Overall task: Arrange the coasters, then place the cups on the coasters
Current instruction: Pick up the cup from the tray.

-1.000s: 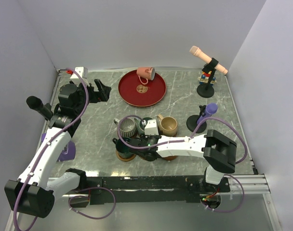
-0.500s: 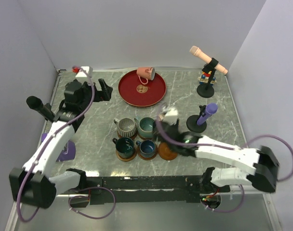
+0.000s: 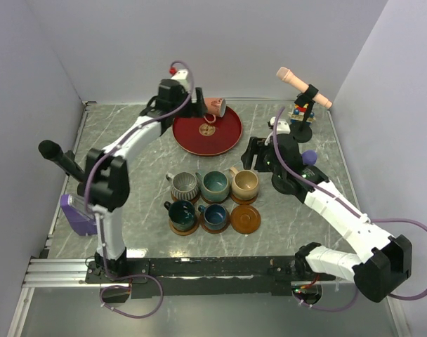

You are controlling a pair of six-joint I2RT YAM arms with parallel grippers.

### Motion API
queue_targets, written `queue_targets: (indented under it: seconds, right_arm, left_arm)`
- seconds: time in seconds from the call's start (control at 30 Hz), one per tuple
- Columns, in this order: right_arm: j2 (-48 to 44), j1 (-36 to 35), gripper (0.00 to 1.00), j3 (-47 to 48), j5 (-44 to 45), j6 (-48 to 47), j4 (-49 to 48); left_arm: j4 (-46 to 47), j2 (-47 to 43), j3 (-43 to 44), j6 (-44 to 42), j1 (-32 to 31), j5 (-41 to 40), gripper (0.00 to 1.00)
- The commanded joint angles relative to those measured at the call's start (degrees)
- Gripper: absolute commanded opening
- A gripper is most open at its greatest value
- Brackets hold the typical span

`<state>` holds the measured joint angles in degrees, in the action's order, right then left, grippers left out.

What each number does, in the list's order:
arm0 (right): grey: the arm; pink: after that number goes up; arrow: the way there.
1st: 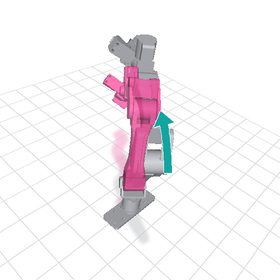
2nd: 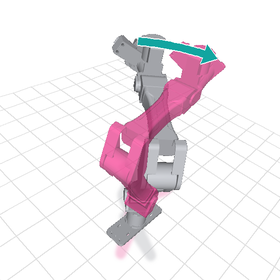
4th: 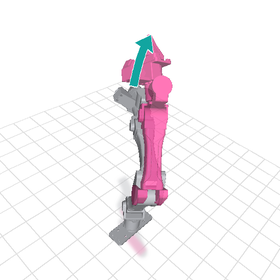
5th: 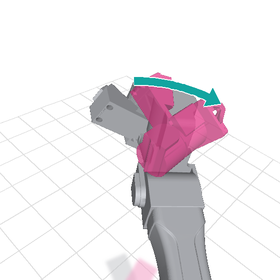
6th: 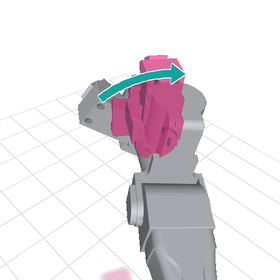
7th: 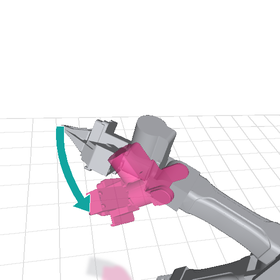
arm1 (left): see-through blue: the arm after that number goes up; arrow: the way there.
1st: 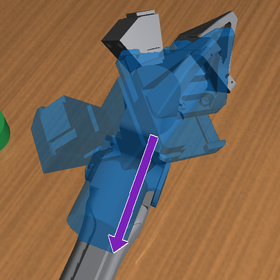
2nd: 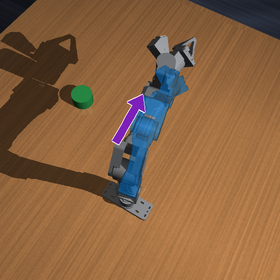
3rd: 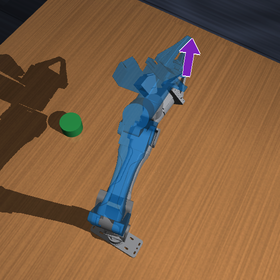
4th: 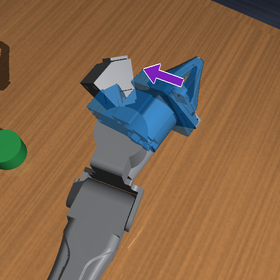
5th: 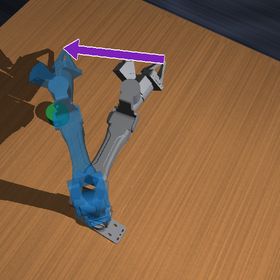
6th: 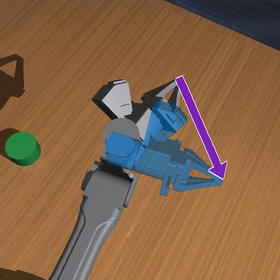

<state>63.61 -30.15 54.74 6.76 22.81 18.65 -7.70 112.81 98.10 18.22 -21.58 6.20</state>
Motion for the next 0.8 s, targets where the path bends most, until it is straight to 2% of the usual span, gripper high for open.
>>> queue_targets:
  seconds: [0.0,0.1,0.23,0.3,0.47,0.63,0.77]
  right_arm:
    - [-2.5,1.7,0.78,-0.3,-6.2,-0.4,-2.2]
    - [-2.3,2.6,0.79,-1.5,-8.4,0.1,-2.9]
    - [-1.9,3.3,0.81,-2.4,-11.4,1.1,-3.5]
    - [-2.2,3.3,0.82,-3.1,-13.2,1.5,-4.3]
    - [-2.8,3.3,0.83,-4.8,-16.3,2.9,-5.7]
    - [-3.3,3.3,0.83,-6.0,-21.1,4.1,-7.6]
    - [-3.7,3.3,0.83,-6.5,-23.1,5.0,-8.5]
  left_arm:
    - [-2.4,10.1,11.0,-0.1,-1.9,-1.7,0.89]
    - [-1.1,16.1,17.3,-1.3,-4.2,-6.0,0.91]
    - [-4.6,25.3,29.7,-1.7,-5.9,-10.0,0.93]
    - [-4.7,28.6,33.2,-2.0,-6.1,-11.2,0.94]
    - [0.9,31.1,33.0,-5.1,-7.2,-16.0,0.97]
    - [4.4,35.7,38.1,-9.2,-8.6,-21.7,0.98]
    - [9.2,38.0,38.7,-11.4,-8.7,-23.9,0.98]
